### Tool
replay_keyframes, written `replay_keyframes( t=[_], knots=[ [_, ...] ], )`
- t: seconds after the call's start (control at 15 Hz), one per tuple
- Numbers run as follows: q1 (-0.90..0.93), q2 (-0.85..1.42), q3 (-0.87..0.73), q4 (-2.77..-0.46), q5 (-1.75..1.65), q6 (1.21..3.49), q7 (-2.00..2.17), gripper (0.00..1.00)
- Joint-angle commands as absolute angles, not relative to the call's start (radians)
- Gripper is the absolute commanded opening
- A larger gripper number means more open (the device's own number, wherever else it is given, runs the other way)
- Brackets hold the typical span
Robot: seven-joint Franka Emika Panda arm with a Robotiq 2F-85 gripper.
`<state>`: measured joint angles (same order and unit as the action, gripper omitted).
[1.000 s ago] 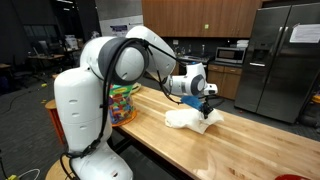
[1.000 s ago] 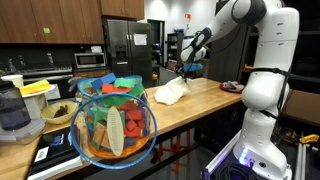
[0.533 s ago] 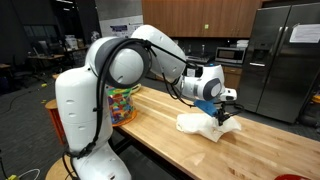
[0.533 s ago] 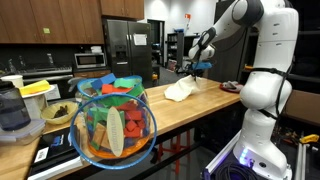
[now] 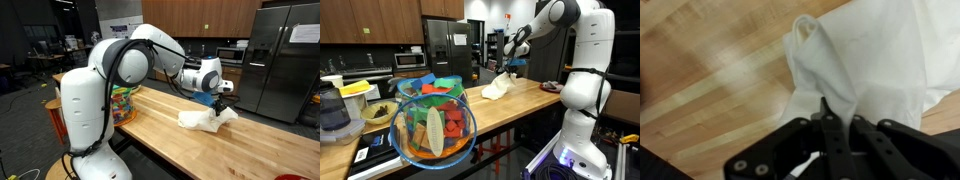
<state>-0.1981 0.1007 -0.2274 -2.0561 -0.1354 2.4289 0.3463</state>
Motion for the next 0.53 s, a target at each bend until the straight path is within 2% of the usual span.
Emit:
replay_keyframes(
  t=[0.0,0.47],
  knots=[
    [-0.145,0.093,-0.187,-2.019,-0.151,2.395,0.371,0.01],
    [-0.007,0.077,-0.082,-2.088,-0.277,2.409,0.446,0.01]
  ],
)
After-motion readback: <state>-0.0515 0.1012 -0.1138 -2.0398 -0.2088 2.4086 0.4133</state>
